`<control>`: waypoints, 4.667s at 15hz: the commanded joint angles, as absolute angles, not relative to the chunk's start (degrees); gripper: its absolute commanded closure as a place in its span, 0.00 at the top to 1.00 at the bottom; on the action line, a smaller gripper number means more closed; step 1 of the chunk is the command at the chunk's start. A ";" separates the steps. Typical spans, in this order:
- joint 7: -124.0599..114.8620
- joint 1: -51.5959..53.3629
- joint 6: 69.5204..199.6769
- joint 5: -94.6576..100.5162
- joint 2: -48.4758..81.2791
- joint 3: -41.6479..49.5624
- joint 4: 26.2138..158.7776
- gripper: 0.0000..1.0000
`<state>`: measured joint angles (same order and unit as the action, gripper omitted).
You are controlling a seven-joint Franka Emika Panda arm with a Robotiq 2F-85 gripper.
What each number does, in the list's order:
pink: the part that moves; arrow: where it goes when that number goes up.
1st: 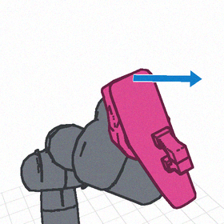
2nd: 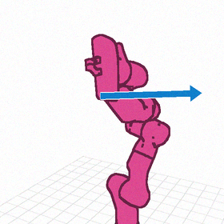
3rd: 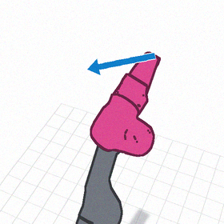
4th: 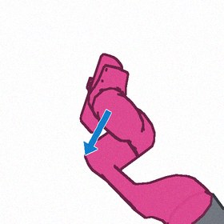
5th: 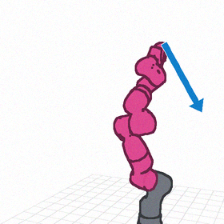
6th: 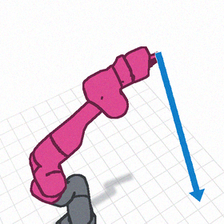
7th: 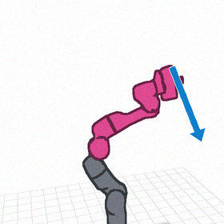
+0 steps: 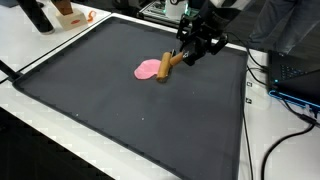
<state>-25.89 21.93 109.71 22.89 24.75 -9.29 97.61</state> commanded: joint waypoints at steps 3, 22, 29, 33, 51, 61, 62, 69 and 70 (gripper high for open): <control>-21.32 19.28 114.05 18.81 20.27 -8.91 101.65 0.25; 23.83 8.86 113.03 14.86 4.41 -9.34 111.58 0.25; 48.33 8.69 107.58 13.56 -2.33 -9.16 113.51 0.25; 60.08 9.30 103.51 10.98 -4.31 -8.96 114.24 0.25; 74.45 8.19 104.47 5.87 4.50 -8.27 113.05 0.25; 85.43 5.30 109.07 5.95 11.62 -8.50 114.48 0.25; 86.13 5.05 109.33 6.04 12.16 -8.48 114.39 0.25; 88.17 3.16 109.97 4.50 14.82 -8.25 113.92 0.25; 88.18 2.91 110.37 4.36 15.09 -8.23 114.02 0.25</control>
<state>86.06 4.02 109.43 6.47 14.77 -8.37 113.63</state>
